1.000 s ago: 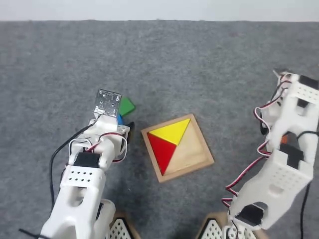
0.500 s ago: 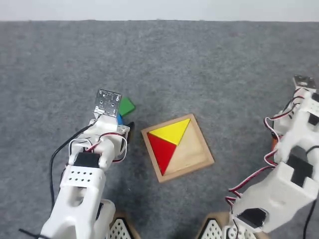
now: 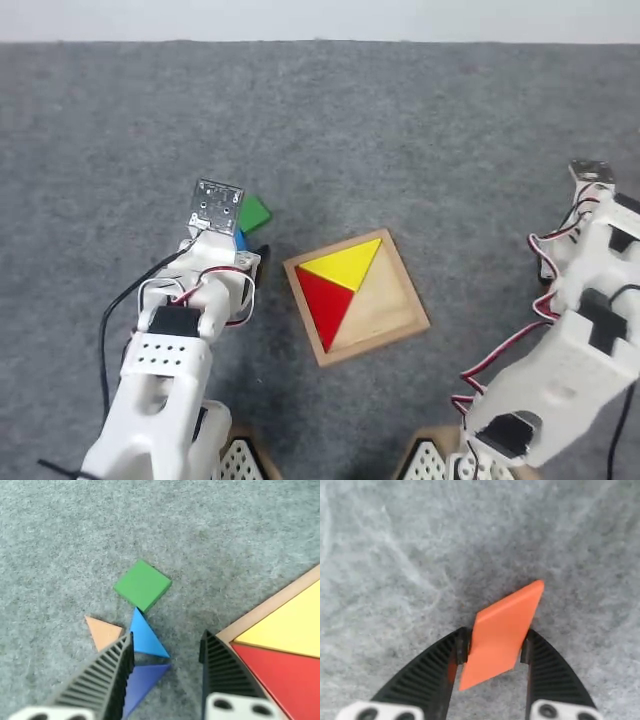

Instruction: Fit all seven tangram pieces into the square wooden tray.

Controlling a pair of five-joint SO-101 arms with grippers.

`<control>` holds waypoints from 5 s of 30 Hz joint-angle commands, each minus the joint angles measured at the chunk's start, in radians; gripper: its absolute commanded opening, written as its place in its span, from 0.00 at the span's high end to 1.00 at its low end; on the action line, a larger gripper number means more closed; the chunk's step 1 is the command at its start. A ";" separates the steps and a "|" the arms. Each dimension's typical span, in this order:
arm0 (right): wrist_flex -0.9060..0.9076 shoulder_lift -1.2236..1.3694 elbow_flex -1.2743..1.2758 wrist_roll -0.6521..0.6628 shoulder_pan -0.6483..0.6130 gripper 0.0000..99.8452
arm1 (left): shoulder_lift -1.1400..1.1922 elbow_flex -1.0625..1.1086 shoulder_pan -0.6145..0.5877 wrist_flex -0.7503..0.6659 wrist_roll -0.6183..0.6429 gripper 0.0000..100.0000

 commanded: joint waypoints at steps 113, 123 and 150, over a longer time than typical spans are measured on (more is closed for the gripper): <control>-0.398 -0.931 0.910 -0.187 -0.524 0.96 | 0.620 -0.751 -0.031 0.594 -0.186 0.79; -0.397 -0.730 0.862 -0.181 -0.524 0.97 | 1.026 -1.216 -0.101 0.756 -0.112 0.79; -0.300 -0.631 0.804 -0.210 -0.702 0.97 | 1.435 -1.721 -0.273 1.097 -0.181 0.76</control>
